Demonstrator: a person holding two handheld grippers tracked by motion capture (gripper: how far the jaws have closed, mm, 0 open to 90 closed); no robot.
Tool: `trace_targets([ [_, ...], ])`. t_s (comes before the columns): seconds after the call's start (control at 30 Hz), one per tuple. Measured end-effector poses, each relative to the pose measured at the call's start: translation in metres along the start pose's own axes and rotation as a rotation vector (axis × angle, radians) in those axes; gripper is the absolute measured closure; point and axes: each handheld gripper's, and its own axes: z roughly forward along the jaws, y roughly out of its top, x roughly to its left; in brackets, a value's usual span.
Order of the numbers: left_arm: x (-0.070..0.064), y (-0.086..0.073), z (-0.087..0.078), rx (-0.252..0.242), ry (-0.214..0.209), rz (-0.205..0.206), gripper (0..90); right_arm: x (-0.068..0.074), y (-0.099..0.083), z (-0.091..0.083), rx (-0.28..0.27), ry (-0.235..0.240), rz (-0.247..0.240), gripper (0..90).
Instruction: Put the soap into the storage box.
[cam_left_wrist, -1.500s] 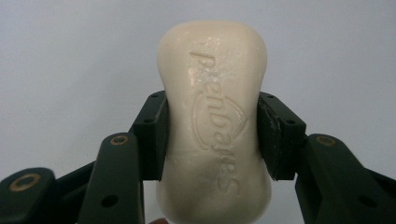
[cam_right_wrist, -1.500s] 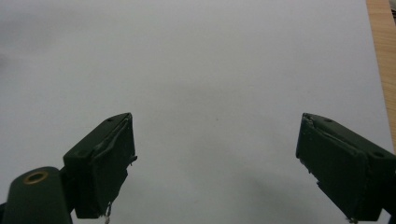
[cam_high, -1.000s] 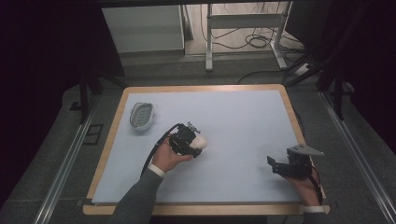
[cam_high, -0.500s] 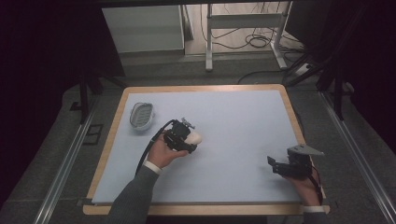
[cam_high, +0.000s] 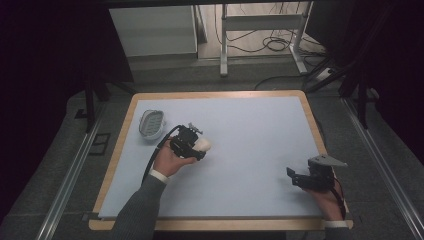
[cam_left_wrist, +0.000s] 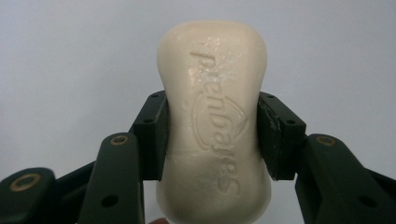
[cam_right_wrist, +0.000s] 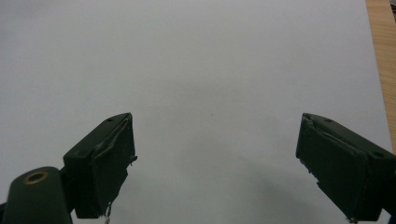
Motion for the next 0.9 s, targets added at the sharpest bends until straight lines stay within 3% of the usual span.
trace_targets([
  [0.9, 0.025, -0.003, -0.009, -0.013, 0.036, -0.043, 49.6, -0.001, -0.001, 0.001, 0.007, -0.003, 0.000, 11.6],
])
